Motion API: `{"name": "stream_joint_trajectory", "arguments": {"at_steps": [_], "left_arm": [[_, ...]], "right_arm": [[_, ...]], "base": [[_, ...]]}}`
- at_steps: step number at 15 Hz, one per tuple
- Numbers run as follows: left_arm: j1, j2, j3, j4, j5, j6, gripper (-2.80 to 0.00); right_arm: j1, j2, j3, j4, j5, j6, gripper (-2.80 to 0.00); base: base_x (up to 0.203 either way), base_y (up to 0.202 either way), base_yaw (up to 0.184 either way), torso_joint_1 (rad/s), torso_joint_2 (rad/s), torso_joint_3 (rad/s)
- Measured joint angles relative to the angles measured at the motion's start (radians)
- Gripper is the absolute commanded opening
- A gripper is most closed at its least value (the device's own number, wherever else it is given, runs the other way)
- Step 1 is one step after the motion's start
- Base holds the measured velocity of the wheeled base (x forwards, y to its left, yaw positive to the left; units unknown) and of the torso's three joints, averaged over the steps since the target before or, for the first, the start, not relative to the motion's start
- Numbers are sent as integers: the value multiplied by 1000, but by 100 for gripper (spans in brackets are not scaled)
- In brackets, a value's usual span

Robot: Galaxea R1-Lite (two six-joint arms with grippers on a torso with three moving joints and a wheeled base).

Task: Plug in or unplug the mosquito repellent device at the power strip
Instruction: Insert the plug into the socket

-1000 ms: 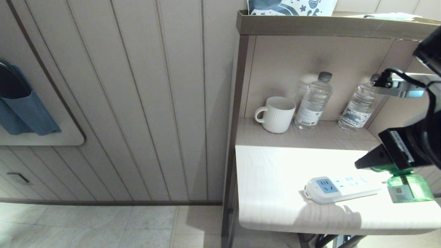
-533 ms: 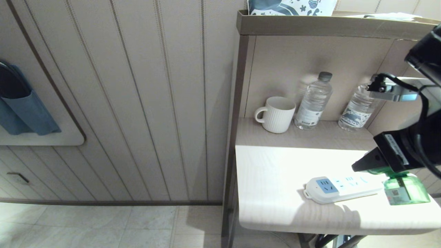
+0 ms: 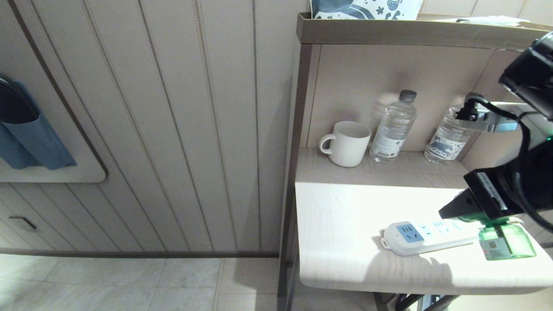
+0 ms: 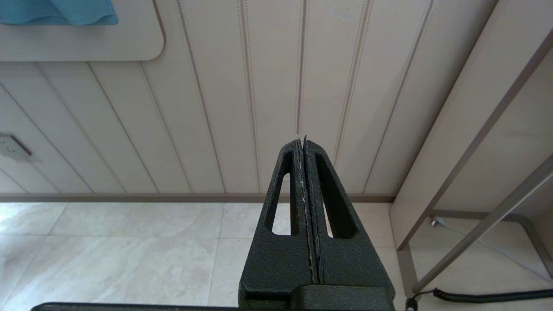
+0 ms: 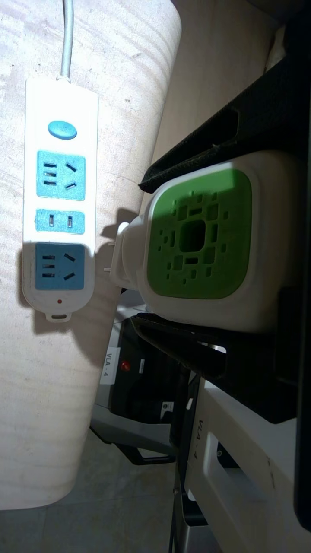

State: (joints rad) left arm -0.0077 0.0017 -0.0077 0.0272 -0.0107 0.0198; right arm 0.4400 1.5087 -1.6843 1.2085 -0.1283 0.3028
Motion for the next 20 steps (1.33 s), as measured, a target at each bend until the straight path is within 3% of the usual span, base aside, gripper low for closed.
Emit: {"name": "stream_joint_trajectory", "arguments": {"at_steps": [20], "left_arm": [[0, 0, 0, 0, 0, 0, -280]], "right_arm": [[0, -15, 22, 3, 0, 0, -280]], "base": [[0, 0, 0, 0, 0, 0]]}}
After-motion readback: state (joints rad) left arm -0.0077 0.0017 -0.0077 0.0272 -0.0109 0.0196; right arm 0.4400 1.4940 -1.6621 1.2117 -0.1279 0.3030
